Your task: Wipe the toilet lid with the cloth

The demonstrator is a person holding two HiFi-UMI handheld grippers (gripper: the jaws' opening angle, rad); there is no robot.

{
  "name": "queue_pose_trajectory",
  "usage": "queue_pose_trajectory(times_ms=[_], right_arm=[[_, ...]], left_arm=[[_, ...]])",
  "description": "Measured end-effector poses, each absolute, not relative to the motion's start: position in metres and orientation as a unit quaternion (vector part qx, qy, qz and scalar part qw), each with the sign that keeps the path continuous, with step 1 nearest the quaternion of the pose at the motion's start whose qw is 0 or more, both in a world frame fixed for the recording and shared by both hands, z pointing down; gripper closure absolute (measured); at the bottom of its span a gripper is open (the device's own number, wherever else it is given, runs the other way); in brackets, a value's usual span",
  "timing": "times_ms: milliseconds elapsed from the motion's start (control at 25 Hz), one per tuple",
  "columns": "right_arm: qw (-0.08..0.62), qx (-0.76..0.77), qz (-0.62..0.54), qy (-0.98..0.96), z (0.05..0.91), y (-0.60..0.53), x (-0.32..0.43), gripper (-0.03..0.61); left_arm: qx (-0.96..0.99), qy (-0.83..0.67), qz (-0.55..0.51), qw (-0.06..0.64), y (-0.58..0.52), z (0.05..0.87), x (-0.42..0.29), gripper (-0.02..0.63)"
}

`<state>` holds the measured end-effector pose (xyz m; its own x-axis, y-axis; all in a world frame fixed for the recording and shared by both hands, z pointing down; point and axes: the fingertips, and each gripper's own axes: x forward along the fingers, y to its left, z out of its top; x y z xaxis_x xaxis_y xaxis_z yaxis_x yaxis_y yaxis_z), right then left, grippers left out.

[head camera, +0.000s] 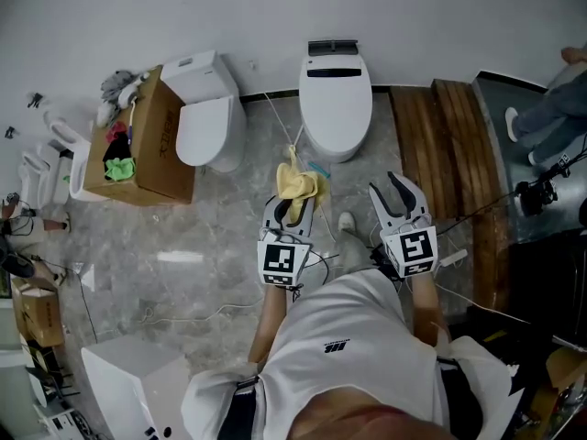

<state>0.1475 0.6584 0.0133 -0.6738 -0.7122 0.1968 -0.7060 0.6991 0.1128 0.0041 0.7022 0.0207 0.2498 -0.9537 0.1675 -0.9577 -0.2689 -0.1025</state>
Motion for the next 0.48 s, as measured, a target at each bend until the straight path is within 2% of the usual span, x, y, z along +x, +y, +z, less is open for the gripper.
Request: queue_pose_trajectory(times_ms=[480], right_arm=[[0.093, 0.383, -0.005, -0.919, 0.011, 0.515, 0.128, 0.39]], left_arm=[[0.788, -0.609, 0.089, 0.028, 0.574, 0.025, -0.015, 0.508]])
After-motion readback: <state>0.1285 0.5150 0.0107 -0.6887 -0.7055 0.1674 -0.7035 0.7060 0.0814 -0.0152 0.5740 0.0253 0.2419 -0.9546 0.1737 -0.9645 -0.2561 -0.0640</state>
